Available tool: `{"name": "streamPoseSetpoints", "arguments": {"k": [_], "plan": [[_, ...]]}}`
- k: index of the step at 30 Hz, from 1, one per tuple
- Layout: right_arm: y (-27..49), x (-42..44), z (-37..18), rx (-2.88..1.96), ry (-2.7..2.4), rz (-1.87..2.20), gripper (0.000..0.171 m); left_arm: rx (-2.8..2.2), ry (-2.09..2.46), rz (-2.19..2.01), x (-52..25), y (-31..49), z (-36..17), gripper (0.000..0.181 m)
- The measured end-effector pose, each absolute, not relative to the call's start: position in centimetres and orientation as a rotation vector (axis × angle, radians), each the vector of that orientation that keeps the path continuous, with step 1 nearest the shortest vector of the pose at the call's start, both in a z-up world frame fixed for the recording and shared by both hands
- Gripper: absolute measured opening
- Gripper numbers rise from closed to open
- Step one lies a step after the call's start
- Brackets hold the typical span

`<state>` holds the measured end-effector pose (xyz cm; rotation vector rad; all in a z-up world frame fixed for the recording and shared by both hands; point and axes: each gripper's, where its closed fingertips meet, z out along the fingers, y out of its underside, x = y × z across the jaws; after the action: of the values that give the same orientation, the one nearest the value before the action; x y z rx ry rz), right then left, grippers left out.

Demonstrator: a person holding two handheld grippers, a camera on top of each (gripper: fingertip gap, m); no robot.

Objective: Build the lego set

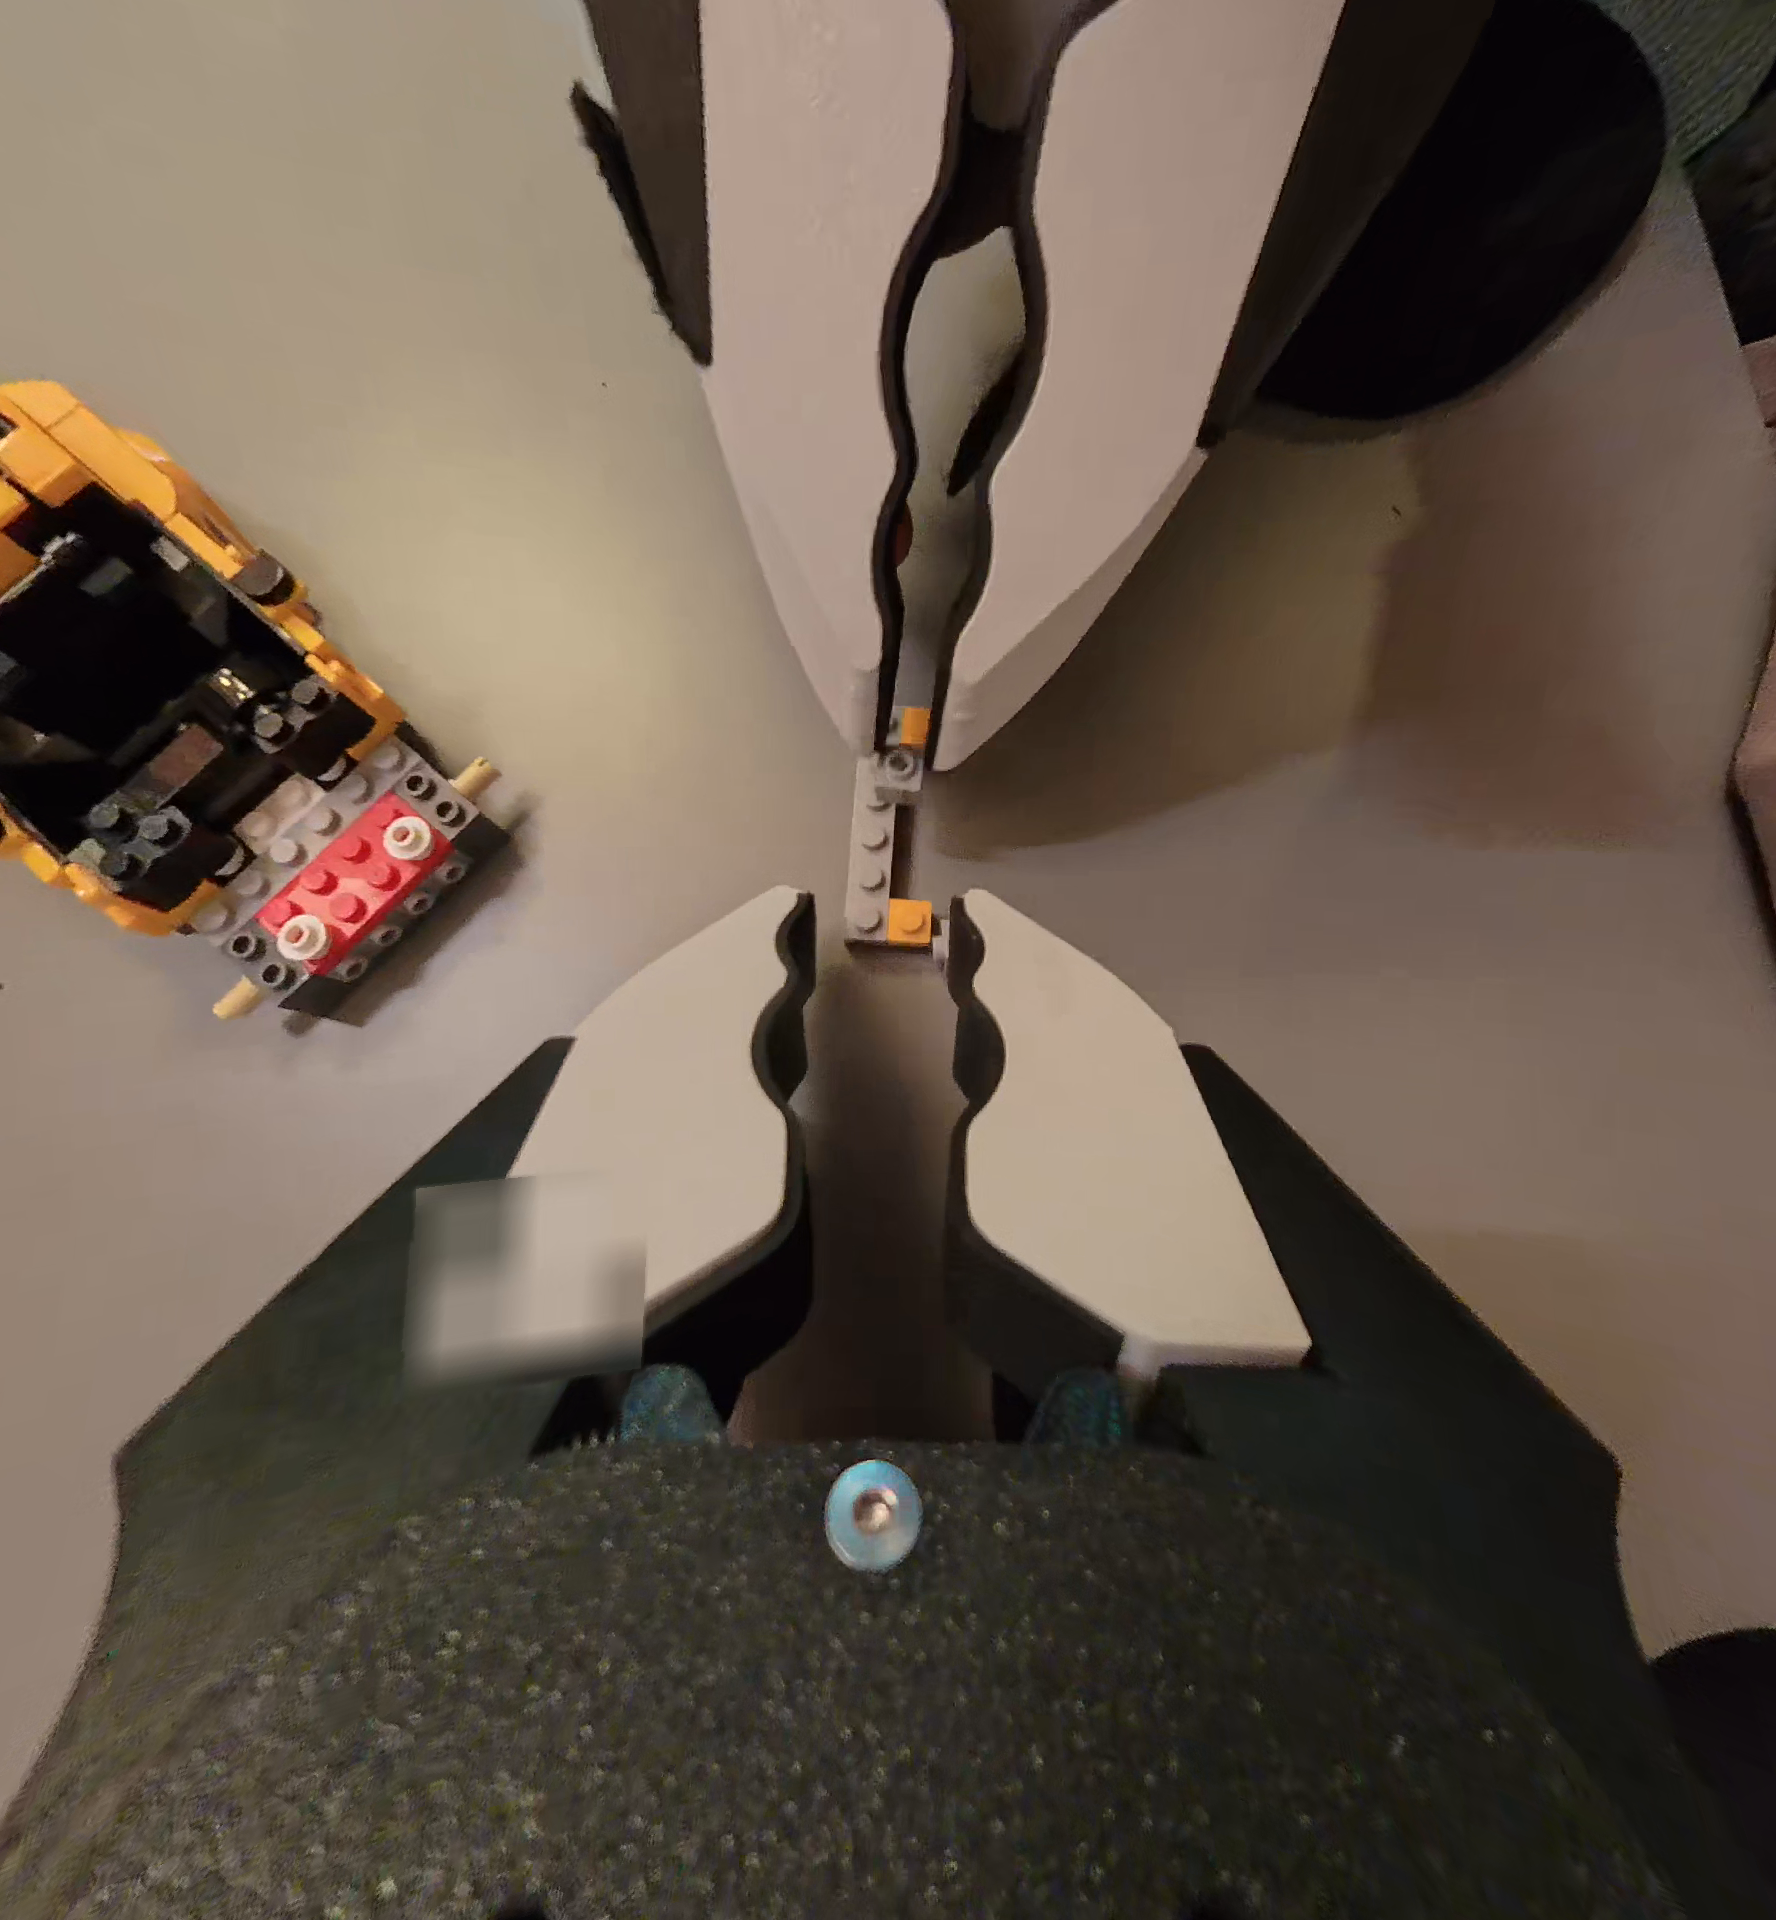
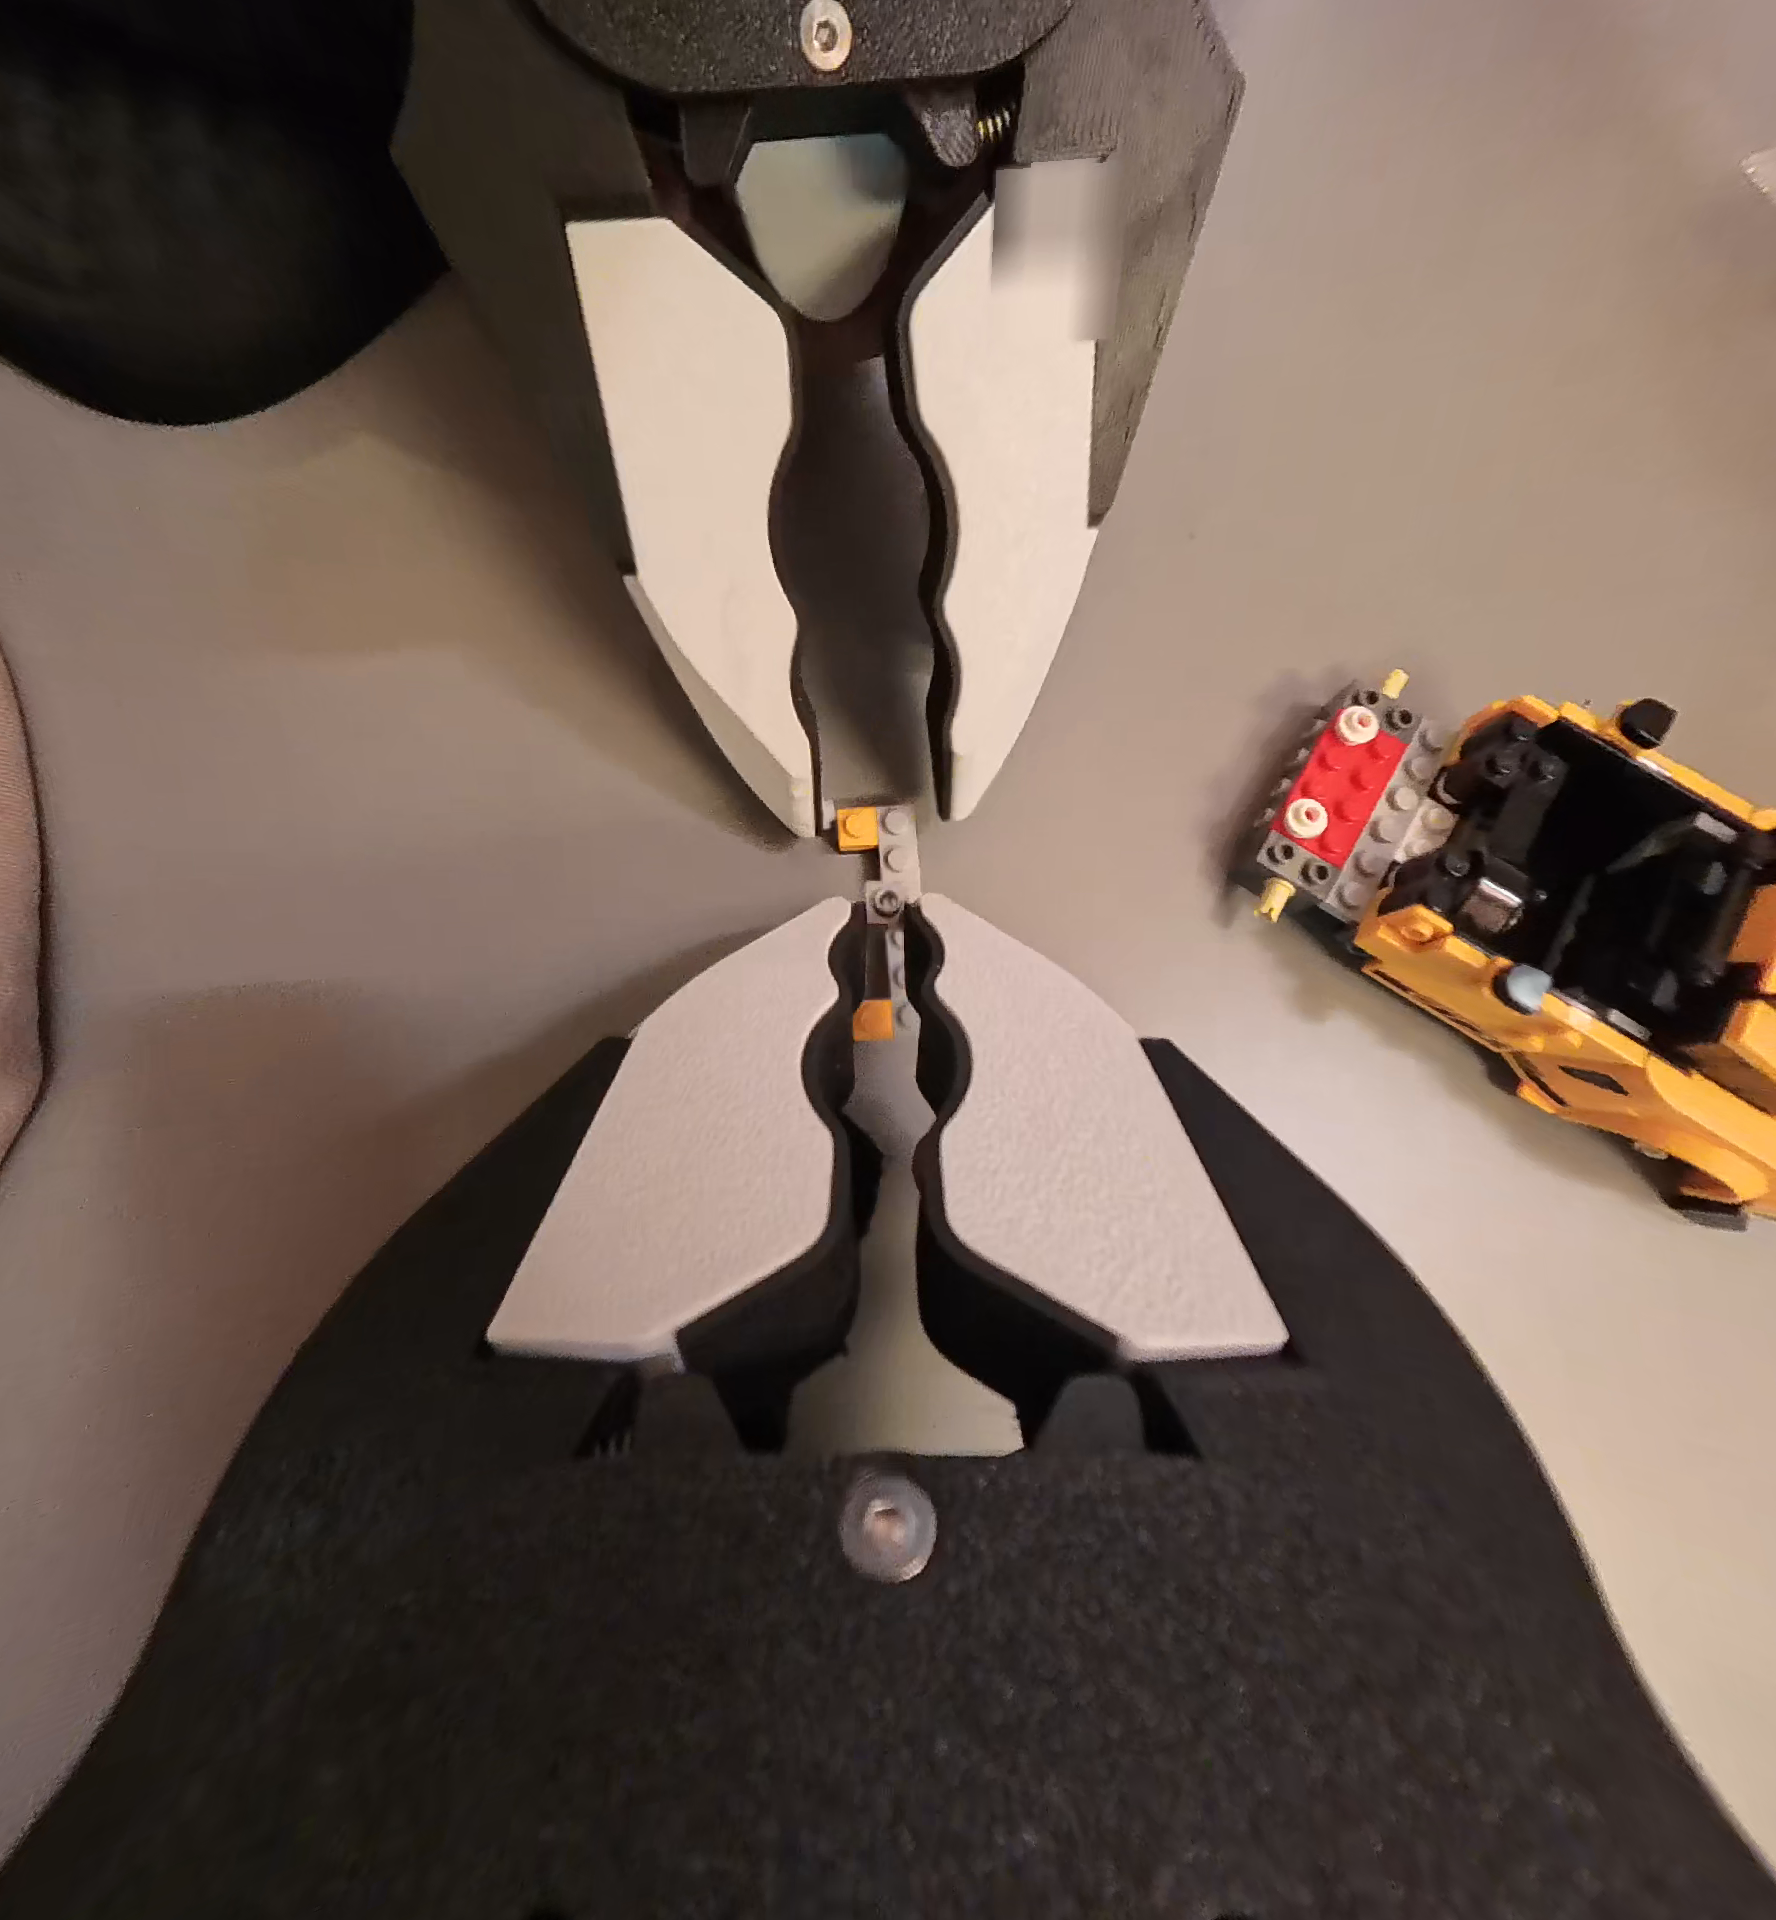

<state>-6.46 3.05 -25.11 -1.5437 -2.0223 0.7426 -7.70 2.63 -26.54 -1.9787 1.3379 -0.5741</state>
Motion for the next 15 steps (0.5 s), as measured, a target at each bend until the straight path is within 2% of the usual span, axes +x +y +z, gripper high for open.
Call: {"name": "streamPoseSetpoints", "arguments": {"k": [8,15], "plan": [[3.14,-7.14,-25.76,-1.542,-2.116,0.719,0.006,-1.985,1.351,-0.581,-7.50,2.18,-26.56,0.014],[3.33,-7.19,-26.17,-1.556,-2.168,0.688,0.006,-2.007,1.325,-0.609,-7.88,2.32,-26.53,0.025]]}}
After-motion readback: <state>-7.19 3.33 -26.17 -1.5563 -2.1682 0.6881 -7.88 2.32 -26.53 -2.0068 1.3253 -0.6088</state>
